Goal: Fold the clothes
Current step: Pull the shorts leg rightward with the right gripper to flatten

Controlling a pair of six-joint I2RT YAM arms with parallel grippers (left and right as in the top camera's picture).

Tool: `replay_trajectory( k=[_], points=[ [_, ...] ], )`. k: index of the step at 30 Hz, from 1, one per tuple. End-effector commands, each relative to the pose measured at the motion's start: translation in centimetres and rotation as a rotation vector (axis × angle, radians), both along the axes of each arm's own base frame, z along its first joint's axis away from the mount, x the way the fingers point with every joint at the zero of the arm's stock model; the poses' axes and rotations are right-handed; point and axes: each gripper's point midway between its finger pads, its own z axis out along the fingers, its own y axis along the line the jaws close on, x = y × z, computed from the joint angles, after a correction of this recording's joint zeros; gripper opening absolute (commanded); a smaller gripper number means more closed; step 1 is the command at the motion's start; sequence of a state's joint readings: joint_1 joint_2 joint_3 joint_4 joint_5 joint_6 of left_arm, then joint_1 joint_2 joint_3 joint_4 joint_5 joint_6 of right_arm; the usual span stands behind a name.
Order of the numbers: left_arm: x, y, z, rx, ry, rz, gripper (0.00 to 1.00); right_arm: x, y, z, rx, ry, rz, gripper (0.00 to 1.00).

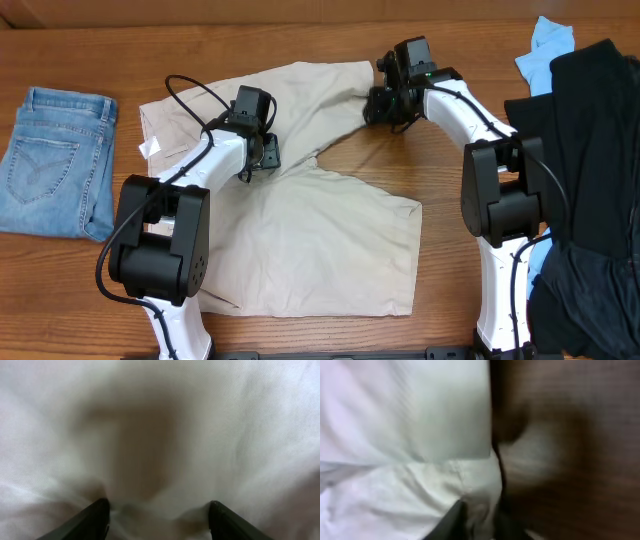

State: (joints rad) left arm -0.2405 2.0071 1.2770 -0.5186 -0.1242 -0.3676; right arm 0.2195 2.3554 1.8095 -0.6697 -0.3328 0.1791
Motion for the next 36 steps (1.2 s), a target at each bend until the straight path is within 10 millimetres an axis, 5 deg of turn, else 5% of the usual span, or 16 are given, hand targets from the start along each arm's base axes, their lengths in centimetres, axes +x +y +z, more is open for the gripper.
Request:
replay_trajectory(
  k=[1, 4, 7, 10, 15, 25, 29, 32, 36],
  points=[
    [-1.1, -0.1, -1.8, -0.009, 0.063, 0.006, 0.67, -1.4, -1.6, -2.4, -0.037, 0.096, -0.056, 0.06],
    [-1.1, -0.1, -1.8, -0.008, 0.064, 0.006, 0.67, -2.4, -3.9, -2.5, -0.075, 0.166, -0.104, 0.04],
    [-1.2, -0.1, -1.8, -0.008, 0.067, 0.007, 0.67, -3.5, -9.9, -2.5, -0.237, 0.261, -0.277, 0.04],
    [-1.3, -0.1, -1.9, -0.007, 0.071, 0.007, 0.67, -5.3, -13.6, -2.2, -0.287, 0.346, -0.335, 0.05],
    [-1.3, -0.1, -1.9, -0.006, 0.072, 0.007, 0.68, -7.4, -15.1, -2.3, -0.324, 0.429, -0.337, 0.11],
    [-0.4, -0.1, -1.3, 0.014, 0.044, -0.042, 0.71, -8.0, -15.2, -1.6, -0.334, 0.443, -0.340, 0.15],
    [1.1, -0.4, 1.2, 0.018, -0.003, -0.073, 0.69, -6.9, -16.0, 1.2, -0.363, 0.356, -0.361, 0.17],
    [2.2, 0.4, 5.0, 0.062, -0.072, -0.053, 0.70, -6.1, -16.3, 5.0, -0.357, 0.264, -0.383, 0.22],
    [2.0, 1.6, 11.0, 0.108, -0.143, -0.024, 0.75, -5.8, -17.0, 10.8, -0.325, 0.137, -0.419, 0.55]
  ],
)
